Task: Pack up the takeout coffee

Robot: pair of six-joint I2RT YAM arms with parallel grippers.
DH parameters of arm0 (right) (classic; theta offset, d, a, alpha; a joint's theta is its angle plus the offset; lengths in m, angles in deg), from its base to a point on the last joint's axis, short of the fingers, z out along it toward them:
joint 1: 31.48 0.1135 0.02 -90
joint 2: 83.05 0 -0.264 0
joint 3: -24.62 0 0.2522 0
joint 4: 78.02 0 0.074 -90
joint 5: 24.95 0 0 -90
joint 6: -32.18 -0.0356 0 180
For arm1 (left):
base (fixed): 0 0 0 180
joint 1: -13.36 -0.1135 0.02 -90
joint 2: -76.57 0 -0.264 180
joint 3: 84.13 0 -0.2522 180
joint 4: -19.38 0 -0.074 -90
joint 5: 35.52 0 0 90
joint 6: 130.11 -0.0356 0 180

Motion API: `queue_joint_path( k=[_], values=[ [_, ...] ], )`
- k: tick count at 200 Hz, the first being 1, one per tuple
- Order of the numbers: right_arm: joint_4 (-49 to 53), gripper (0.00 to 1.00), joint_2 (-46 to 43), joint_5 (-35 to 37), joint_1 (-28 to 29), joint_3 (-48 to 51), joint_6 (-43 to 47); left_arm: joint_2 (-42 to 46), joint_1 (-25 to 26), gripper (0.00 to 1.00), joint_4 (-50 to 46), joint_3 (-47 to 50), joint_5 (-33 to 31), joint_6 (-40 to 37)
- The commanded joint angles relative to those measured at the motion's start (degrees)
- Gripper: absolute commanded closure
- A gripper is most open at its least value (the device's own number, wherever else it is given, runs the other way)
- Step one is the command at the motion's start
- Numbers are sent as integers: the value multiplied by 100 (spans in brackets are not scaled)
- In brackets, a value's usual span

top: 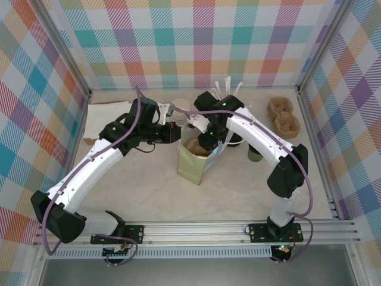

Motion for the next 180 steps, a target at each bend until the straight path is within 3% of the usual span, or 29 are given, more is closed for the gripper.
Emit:
queue_joint_path(
  k=[1, 43, 123, 180],
  values=[
    [143, 70, 100, -196, 39, -193, 52, 152, 60, 98, 137, -28, -26, 73],
    [178, 52, 40, -204, 43, -404, 29, 130, 58, 98, 45, -6, -85, 61],
    [196, 30, -136, -169, 40, -871, -92, 204, 60, 98, -162, 129, -308, 163],
    [-1, 23, -329, -125, 29, -1367, -339, 291, 53, 98, -206, 256, -332, 297]
  ],
)
